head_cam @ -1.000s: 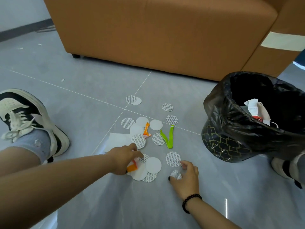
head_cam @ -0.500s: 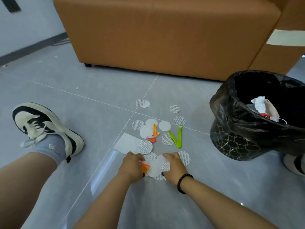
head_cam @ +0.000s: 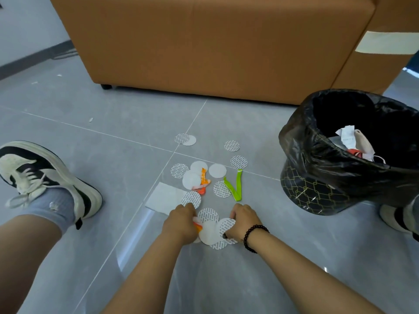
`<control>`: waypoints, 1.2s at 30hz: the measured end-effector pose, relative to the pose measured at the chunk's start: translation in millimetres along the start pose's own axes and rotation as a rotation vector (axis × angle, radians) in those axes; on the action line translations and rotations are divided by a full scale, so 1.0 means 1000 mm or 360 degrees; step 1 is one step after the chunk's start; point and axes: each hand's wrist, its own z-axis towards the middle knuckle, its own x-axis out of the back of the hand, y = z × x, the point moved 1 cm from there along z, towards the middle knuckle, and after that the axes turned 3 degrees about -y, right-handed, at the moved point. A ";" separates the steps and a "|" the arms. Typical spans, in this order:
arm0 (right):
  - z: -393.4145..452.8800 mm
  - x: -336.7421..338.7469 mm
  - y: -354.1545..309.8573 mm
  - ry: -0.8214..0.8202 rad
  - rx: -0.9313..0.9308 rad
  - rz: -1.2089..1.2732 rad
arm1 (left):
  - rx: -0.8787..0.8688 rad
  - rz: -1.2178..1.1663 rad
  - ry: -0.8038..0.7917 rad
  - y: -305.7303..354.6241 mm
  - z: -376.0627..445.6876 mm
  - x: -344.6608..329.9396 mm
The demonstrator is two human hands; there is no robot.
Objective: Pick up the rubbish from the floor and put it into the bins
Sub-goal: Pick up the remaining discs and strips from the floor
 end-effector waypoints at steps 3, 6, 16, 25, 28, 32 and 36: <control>0.000 0.008 0.005 -0.0055 0.0008 -0.0027 | 0.0069 -0.0008 -0.0092 -0.003 0.001 0.001; -0.001 0.017 0.009 -0.0095 0.0037 -0.0136 | 0.0060 0.0148 -0.0213 -0.009 0.000 0.003; -0.002 0.021 -0.014 -0.0261 0.0224 -0.0266 | 0.0132 0.0142 -0.0805 -0.024 -0.016 0.051; -0.008 -0.006 0.010 -0.0218 0.0119 -0.0092 | -0.0093 -0.0070 -0.0135 0.014 0.001 0.016; -0.010 -0.005 0.017 -0.0138 0.0148 -0.0038 | -0.0090 -0.0338 -0.0064 0.018 0.003 -0.012; -0.012 -0.002 0.026 -0.0061 0.0182 0.0073 | -0.0051 -0.0364 -0.0095 0.021 0.012 -0.019; -0.017 0.004 0.030 -0.0046 0.0205 0.0142 | 0.0044 -0.0343 -0.0110 0.022 0.015 -0.019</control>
